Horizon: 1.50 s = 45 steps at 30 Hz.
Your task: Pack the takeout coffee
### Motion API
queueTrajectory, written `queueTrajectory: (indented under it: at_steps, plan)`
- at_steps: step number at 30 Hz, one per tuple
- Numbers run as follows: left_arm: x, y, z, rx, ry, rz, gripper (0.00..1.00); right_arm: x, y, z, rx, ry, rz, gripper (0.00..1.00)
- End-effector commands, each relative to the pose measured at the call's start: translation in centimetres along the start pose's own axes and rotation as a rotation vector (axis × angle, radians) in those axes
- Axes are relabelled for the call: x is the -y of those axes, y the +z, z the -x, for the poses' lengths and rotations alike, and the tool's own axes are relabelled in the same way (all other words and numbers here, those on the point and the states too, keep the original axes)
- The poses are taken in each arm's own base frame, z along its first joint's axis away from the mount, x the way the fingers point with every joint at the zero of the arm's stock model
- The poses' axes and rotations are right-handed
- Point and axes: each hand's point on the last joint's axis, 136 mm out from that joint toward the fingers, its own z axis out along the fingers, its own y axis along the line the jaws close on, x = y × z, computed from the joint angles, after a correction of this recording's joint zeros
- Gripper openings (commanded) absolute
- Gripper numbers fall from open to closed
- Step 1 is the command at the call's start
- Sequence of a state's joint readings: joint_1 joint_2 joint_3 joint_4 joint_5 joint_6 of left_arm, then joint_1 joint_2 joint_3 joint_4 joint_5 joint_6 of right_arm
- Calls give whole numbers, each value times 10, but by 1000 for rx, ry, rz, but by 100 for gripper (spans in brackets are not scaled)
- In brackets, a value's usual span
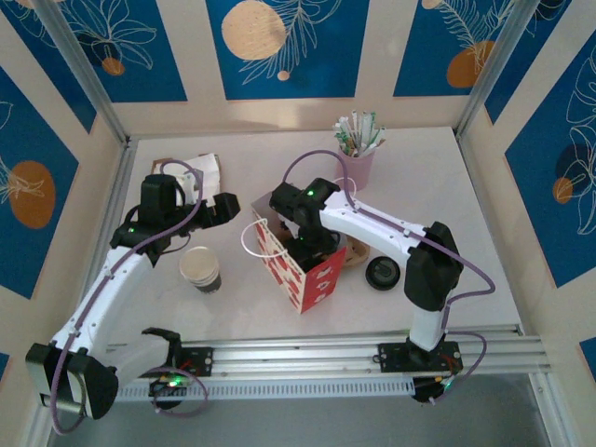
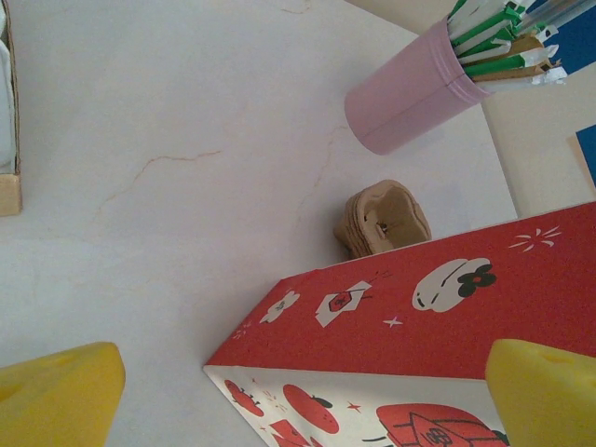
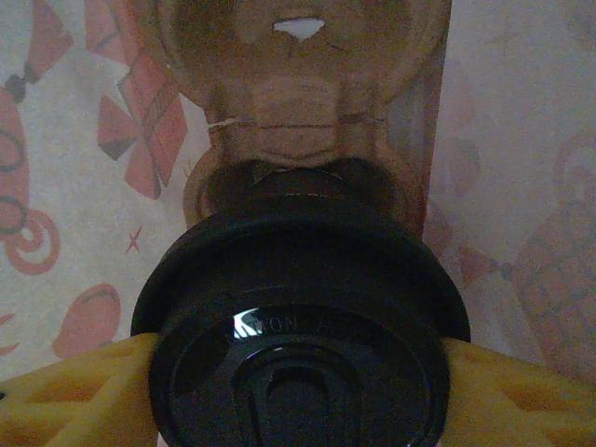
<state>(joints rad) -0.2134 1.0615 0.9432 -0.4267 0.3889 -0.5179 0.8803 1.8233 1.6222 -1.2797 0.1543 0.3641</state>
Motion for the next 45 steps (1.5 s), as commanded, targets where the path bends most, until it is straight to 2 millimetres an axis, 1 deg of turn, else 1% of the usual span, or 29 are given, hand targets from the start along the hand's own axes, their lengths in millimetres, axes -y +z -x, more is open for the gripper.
queueTrajectory:
  at_steps: [1, 22, 27, 33, 39, 45]
  plan:
    - [9, -7, 7, 29, 19, -31, 99, -3, 14, -5, -50, -5, 23, 66]
    - [9, -8, 6, 30, 19, -30, 99, -2, 26, -3, -65, 2, 30, 66]
    - [10, -10, 7, 35, 22, -33, 100, -3, 27, -3, -68, 3, 32, 66]
    - [9, -8, 5, 35, 18, -37, 100, -2, 26, -3, -66, 5, 30, 66]
    - [8, -6, 3, 29, 14, -38, 100, -2, 29, -5, -72, 8, 31, 66]
    - [9, -6, 5, 29, 21, -37, 100, -2, 29, -3, -68, 5, 30, 66]
